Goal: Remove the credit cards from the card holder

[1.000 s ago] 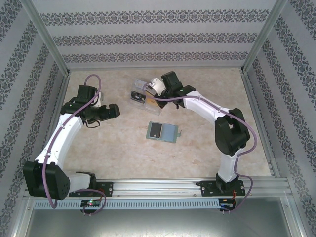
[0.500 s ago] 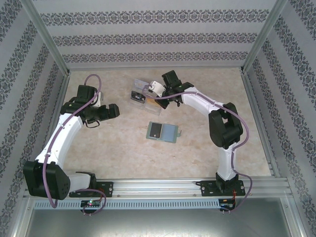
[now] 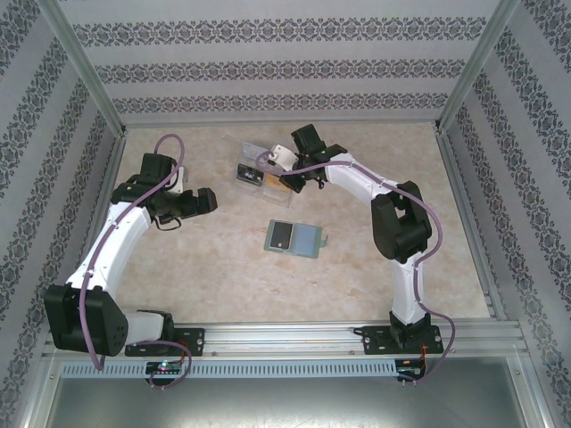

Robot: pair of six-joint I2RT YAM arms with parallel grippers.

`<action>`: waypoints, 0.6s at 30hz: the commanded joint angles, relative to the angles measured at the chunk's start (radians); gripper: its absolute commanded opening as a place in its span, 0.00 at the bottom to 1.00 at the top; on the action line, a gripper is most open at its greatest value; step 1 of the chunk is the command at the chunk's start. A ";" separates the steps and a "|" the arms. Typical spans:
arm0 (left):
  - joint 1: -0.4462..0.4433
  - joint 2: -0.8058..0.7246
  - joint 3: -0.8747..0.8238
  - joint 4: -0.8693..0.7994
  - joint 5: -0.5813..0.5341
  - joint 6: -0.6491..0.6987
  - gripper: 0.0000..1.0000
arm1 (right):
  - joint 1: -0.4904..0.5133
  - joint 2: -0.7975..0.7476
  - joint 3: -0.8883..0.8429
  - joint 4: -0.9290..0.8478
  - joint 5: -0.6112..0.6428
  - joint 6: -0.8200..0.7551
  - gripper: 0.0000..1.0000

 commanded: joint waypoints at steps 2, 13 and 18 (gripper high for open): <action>0.011 0.012 -0.004 0.006 0.027 0.022 1.00 | -0.008 0.009 0.013 -0.023 0.015 -0.023 0.15; 0.011 0.016 -0.001 -0.004 0.049 0.004 1.00 | 0.037 -0.110 -0.020 0.018 0.160 0.257 0.52; 0.011 0.021 0.001 -0.002 0.078 -0.010 1.00 | 0.081 -0.247 -0.139 0.024 0.268 0.525 0.64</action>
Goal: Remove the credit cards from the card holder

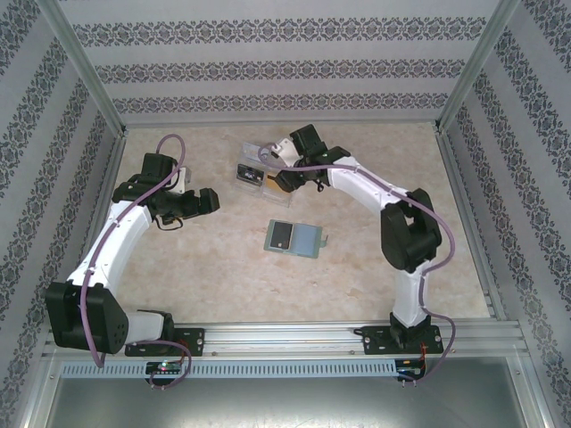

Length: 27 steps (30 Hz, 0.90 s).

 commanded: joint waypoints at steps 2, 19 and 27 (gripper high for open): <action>0.011 0.013 0.000 -0.005 0.023 -0.022 1.00 | 0.048 -0.135 -0.067 -0.069 0.142 0.368 0.64; -0.018 0.066 -0.055 0.103 0.160 -0.205 1.00 | 0.230 -0.158 -0.398 0.072 0.112 0.955 0.55; -0.067 0.121 -0.077 0.163 0.161 -0.258 1.00 | 0.249 -0.047 -0.318 0.062 0.075 0.934 0.48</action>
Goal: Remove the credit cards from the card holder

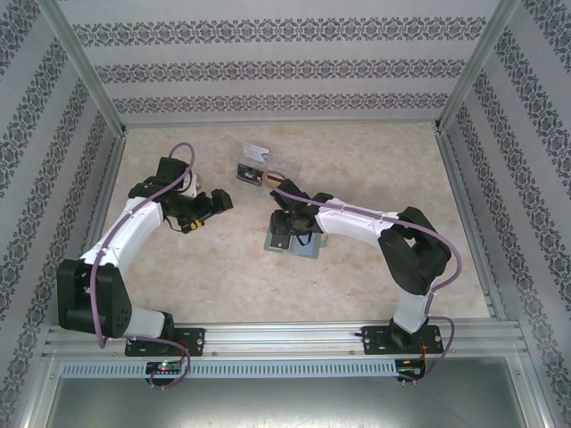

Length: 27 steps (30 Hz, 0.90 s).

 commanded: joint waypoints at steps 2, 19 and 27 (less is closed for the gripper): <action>-0.014 0.034 -0.008 0.046 -0.005 -0.043 1.00 | 0.029 0.096 0.106 -0.027 -0.023 0.005 0.47; -0.029 0.094 -0.036 0.141 0.038 -0.089 0.95 | 0.082 0.130 0.028 -0.042 -0.123 0.012 0.43; -0.089 0.138 -0.047 0.207 0.059 -0.143 0.85 | 0.021 0.008 -0.014 0.121 -0.151 0.074 0.40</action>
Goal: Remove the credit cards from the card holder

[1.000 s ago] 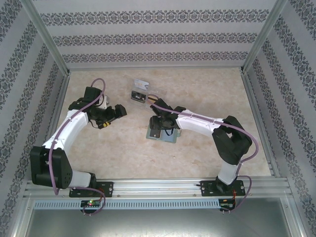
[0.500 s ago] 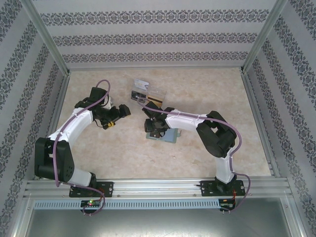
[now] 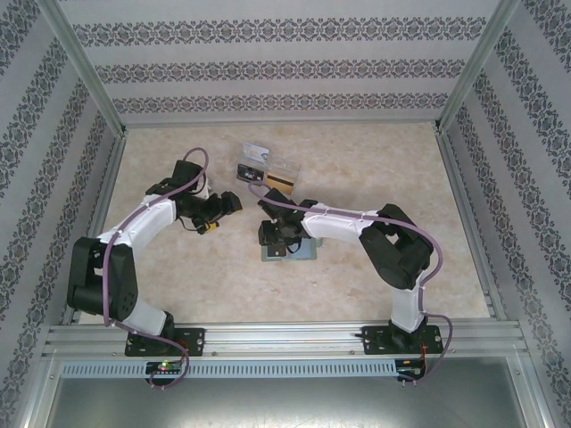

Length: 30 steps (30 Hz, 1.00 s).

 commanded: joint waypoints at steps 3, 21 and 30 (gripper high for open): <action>-0.069 0.038 -0.016 0.078 0.031 -0.059 0.76 | -0.046 -0.112 -0.078 0.106 -0.053 0.073 0.38; -0.282 0.233 0.037 0.201 0.063 -0.163 0.19 | -0.130 -0.144 -0.249 0.179 -0.131 0.123 0.16; -0.286 0.288 0.037 0.207 0.051 -0.156 0.12 | -0.135 -0.124 -0.254 0.185 -0.136 0.129 0.15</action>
